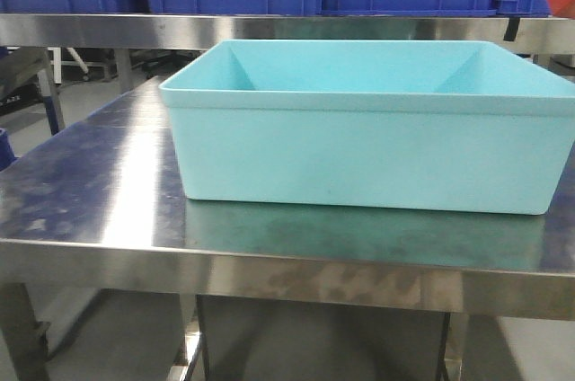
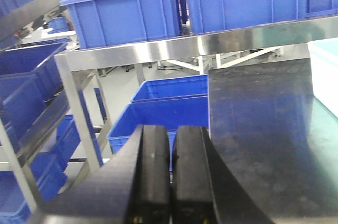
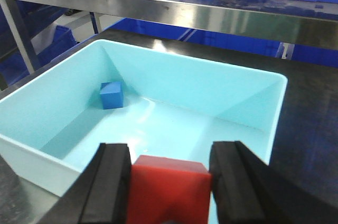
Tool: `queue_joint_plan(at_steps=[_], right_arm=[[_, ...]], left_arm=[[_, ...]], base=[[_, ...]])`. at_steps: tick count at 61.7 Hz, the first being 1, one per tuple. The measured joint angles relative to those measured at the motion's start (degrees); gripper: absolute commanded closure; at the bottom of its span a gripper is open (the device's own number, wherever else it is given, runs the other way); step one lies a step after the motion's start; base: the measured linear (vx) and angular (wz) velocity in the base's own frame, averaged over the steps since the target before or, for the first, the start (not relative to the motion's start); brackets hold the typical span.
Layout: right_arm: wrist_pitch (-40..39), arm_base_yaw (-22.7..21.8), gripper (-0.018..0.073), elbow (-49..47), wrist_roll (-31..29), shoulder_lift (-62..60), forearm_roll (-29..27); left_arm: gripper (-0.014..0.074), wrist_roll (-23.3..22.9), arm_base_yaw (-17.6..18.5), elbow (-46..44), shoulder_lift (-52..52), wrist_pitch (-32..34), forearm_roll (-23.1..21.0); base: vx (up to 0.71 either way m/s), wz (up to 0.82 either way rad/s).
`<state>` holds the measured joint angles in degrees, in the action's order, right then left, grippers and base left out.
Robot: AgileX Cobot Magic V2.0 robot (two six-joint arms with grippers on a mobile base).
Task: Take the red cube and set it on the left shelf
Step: 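Drive the base away from the table holding the red cube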
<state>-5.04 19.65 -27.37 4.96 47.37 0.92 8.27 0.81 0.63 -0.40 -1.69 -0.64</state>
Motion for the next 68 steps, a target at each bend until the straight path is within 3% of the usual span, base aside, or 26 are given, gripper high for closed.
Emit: queue_joint_plan(at_steps=[68], right_arm=[[0.00,0.00,0.0501,0.00,0.00,0.00,0.00]], left_arm=[[0.0491,0.00,0.00,0.00,0.00,0.00,0.00]], base=[[-0.02,0.19]])
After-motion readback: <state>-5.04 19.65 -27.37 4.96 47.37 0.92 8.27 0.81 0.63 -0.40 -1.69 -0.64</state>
